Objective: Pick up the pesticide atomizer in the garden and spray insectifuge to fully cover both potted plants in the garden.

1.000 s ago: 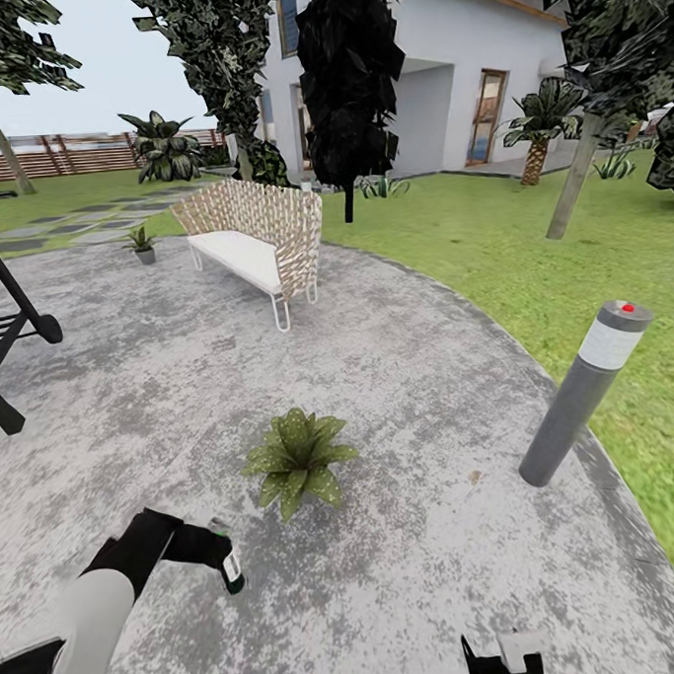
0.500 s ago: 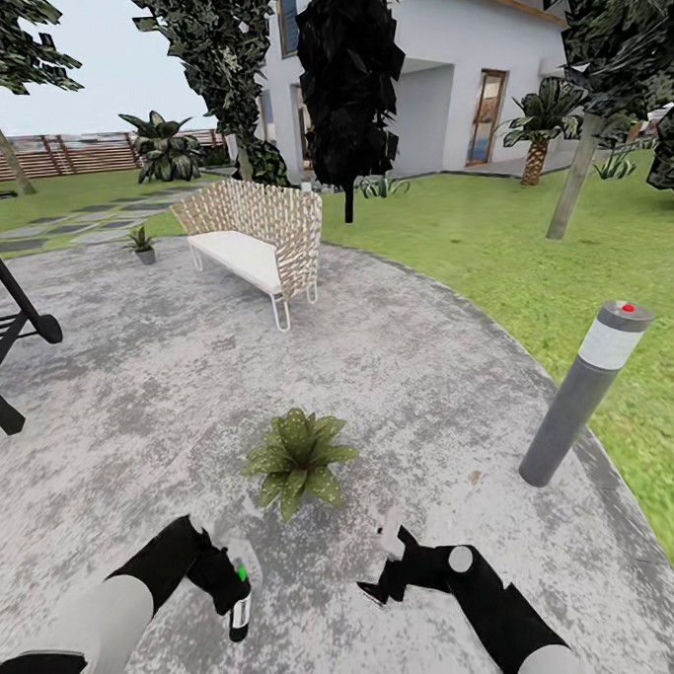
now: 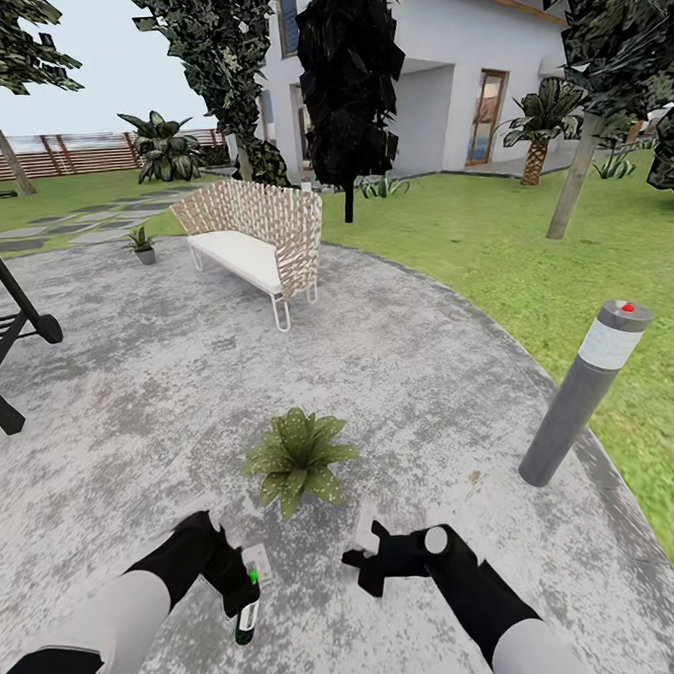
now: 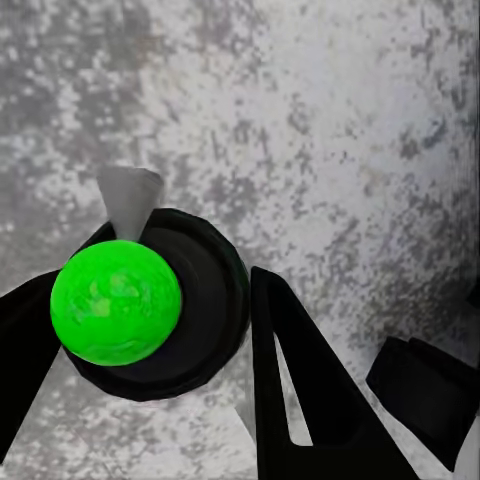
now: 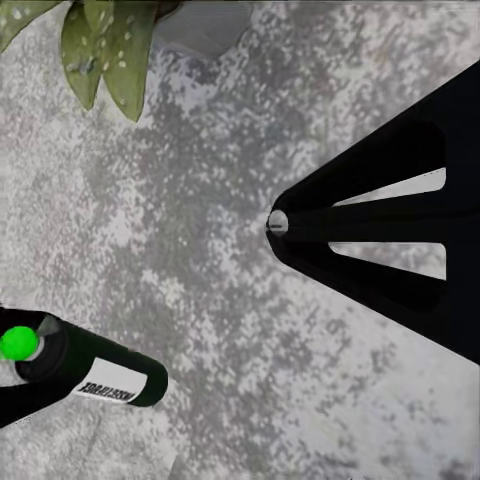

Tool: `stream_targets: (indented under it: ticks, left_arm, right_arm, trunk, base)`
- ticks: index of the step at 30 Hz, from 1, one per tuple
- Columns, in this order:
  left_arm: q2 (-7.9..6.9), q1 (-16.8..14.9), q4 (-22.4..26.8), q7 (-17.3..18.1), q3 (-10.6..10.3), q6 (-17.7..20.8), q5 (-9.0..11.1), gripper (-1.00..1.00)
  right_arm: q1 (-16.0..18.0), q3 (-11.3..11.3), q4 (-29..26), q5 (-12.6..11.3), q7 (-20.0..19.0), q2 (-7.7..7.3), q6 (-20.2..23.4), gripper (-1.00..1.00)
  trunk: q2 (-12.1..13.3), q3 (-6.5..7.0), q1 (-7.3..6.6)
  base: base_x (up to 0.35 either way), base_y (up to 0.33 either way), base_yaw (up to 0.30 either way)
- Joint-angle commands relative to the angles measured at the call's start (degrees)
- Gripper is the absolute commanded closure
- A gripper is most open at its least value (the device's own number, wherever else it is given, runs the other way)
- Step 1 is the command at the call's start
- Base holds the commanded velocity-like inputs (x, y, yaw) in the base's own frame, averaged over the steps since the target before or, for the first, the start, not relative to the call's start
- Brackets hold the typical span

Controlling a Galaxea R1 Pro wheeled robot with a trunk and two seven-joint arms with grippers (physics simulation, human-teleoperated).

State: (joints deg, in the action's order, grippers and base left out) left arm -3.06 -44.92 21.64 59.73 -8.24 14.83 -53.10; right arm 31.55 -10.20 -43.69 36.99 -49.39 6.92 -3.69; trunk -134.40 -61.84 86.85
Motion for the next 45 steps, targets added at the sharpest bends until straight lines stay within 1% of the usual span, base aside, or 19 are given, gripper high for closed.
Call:
stream_targets:
  ticks: [1,2,3,5,6,8,14,17,19,24,26,29,32,37,38,39,40,42,45]
  left_arm:
    - [0.25,0.0,0.8,0.3,-0.2,0.5,0.1,1.0]
    - [0.47,0.0,1.4,0.3,-0.2,0.4,0.1,1.0]
    - [0.66,0.0,1.8,0.3,-0.1,-0.5,0.2,1.0]
    - [0.9,0.1,2.2,0.3,-0.1,-4.5,0.4,1.0]
    - [1.19,0.1,2.2,0.2,0.0,-5.7,0.5,1.0]
    - [2.11,0.2,2.1,0.1,0.0,-7.0,0.6,1.0]
    - [3.44,0.2,2.3,-0.2,0.1,-7.6,0.7,1.0]
    - [5.5,0.3,2.3,-0.3,0.1,-7.5,0.3,1.0]
    - [6.48,0.3,2.3,-0.7,0.0,-7.3,0.2,1.0]
    - [7.39,0.4,2.4,-1.8,0.1,-7.2,0.6,1.0]
    - [7.98,0.4,2.3,-2.7,0.2,-7.2,0.6,1.0]
    - [8.22,0.4,2.2,-3.9,0.3,-7.5,0.8,1.0]
    - [8.32,0.4,2.2,-4.1,0.4,-7.6,0.9,1.0]
    - [8.33,0.7,1.7,-3.9,0.5,-8.0,1.7,1.0]
    - [8.33,0.7,1.6,-3.8,0.5,-8.5,1.8,1.0]
    - [8.33,0.8,1.4,-3.7,0.5,-10.4,1.9,1.0]
    - [8.33,0.7,1.3,-3.7,0.5,-11.5,2.0,1.0]
    - [8.33,0.8,1.2,-3.7,0.5,-12.4,2.1,1.0]
    - [8.39,0.8,1.2,-3.7,0.6,-12.8,2.1,1.0]
  right_arm:
    - [0.4,0.1,-0.1,0.6,-0.6,0.02,-0.2,1.0]
    - [0.8,0.1,-0.1,0.6,-0.8,0.02,0.4,1.0]
    - [1.1,0.1,-0.1,0.6,-0.9,0.02,1.3,1.0]
    - [1.3,0.1,-0.1,0.6,-1.1,0.02,2.7,1.0]
    - [1.4,0.1,-0.1,0.6,-1.1,0.02,3.0,1.0]
    - [1.5,0.0,-0.1,0.6,-1.1,0.02,3.3,1.0]
    - [1.5,0.0,-0.1,0.6,-1.1,0.02,3.4,1.0]
    - [1.5,0.0,-0.1,0.6,-1.1,0.02,3.4,1.0]
    - [1.5,0.0,-0.1,0.6,-1.1,0.03,3.4,1.0]
    - [1.5,0.0,-0.2,0.5,-1.1,0.1,3.4,1.0]
    - [1.5,0.0,-0.2,0.5,-1.1,0.16,3.4,1.0]
    - [1.5,0.0,-0.2,0.5,-1.1,0.17,3.3,1.0]
    - [1.5,0.0,-0.2,0.5,-1.1,0.17,3.3,1.0]
    - [1.5,0.0,-0.2,0.5,-1.1,0.14,3.3,1.0]
    - [1.5,0.0,-0.2,0.5,-1.1,0.14,3.3,1.0]
    - [1.5,0.0,-0.2,0.5,-1.1,0.14,3.3,1.0]
    - [1.5,0.0,-0.2,0.5,-1.1,0.12,3.3,1.0]
    - [1.5,0.0,-0.2,0.5,-1.1,0.13,3.3,1.0]
    - [1.5,0.0,-0.2,0.5,-1.1,0.15,3.3,1.0]
  trunk:
    - [0.0,-0.05,-0.01]
    - [0.0,-0.05,-0.01]
    - [0.0,-0.05,-0.01]
    - [0.0,-0.05,-0.01]
    - [0.0,-0.05,-0.01]
    - [0.0,-0.05,-0.01]
    - [0.0,-0.05,-0.01]
    - [0.0,-0.05,-0.01]
    - [0.0,-0.05,-0.01]
    - [0.0,-0.05,-0.01]
    - [0.0,-0.05,-0.01]
    - [0.0,-0.05,-0.01]
    - [0.0,-0.05,-0.01]
    - [0.0,-0.05,-0.01]
    - [0.0,-0.05,-0.01]
    - [0.0,-0.05,-0.01]
    - [0.0,-0.05,-0.01]
    - [0.0,-0.05,-0.01]
    - [0.0,-0.05,-0.01]
  base:
    - [0.0,0.0,0.0]
    - [0.0,0.0,0.0]
    - [0.0,0.0,0.0]
    - [0.0,0.0,0.0]
    - [0.0,0.0,0.0]
    - [0.0,0.0,0.0]
    - [0.0,0.0,0.0]
    - [0.0,0.0,0.0]
    - [0.0,0.0,0.0]
    - [0.0,0.0,0.0]
    - [0.0,0.0,0.0]
    - [0.0,0.0,0.0]
    - [0.0,0.0,0.0]
    - [0.0,0.0,0.0]
    - [0.0,0.0,0.0]
    - [0.0,0.0,0.0]
    - [0.0,0.0,0.0]
    - [0.0,0.0,0.0]
    - [0.0,0.0,0.0]
